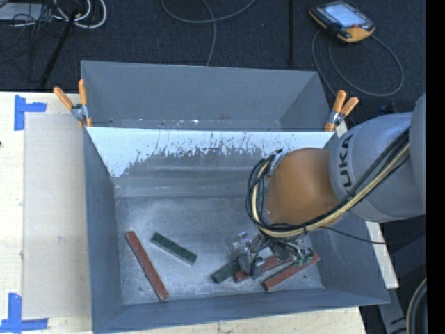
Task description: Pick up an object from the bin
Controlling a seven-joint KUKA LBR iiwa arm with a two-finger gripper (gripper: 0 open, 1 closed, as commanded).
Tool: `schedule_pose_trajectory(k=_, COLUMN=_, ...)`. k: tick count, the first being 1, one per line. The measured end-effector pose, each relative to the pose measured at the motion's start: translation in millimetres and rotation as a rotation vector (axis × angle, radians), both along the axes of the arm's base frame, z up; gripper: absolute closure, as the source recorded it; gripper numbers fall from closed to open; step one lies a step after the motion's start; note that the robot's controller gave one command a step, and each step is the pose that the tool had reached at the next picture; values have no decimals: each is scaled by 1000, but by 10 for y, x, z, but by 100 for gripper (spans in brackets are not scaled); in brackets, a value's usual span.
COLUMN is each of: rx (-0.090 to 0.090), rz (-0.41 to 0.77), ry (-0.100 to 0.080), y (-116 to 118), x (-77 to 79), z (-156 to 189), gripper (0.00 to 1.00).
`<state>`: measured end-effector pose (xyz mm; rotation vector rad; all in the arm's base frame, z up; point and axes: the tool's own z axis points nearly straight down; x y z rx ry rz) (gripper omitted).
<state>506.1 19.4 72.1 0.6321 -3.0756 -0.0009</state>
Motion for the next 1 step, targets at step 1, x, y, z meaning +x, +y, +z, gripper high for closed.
schedule_pose_trajectory(k=1, rx=0, rz=25, ry=5, y=183, x=175, z=467, gripper=100)
